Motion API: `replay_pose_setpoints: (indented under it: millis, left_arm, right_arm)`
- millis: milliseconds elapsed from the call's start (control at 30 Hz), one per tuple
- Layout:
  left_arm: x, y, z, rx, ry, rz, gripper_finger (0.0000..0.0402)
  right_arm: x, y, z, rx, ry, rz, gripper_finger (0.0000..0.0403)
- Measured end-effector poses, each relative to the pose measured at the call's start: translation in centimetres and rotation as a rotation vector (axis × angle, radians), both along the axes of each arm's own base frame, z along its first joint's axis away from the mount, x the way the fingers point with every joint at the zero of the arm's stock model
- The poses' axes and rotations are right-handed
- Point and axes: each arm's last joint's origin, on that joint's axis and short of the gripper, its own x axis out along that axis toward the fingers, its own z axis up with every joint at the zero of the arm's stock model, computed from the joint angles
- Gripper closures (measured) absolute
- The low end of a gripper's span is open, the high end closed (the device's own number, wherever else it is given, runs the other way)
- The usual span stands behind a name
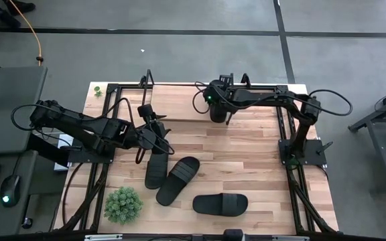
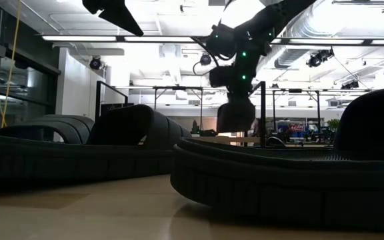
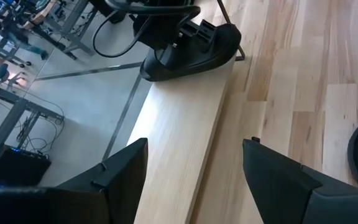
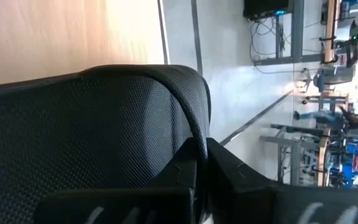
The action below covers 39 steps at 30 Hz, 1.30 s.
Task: Pick and place slides into the shelf
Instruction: Put the top right black slipper on the shelf
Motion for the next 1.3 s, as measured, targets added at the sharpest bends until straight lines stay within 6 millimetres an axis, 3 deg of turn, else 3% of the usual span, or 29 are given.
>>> replay_pose_setpoints:
  millis: [800,1100,1300]
  left_arm:
    - [0.0,0.0,0.0,-0.014,0.0,-0.013,0.0156]
    - [0.0,-0.1,0.0,-0.02,0.0,-0.017,0.0156]
    - [0.0,-0.1,0.0,-0.021,0.0,-0.018,0.0156]
  right_arm:
    - [-0.8,-2.3,-0.7,0.07,-0.06,0.0,0.0403]
    - [-0.1,-2.7,-3.4,0.089,0.013,-0.011,0.0403]
    - [0.0,-2.5,-3.8,0.087,0.035,-0.014,0.0403]
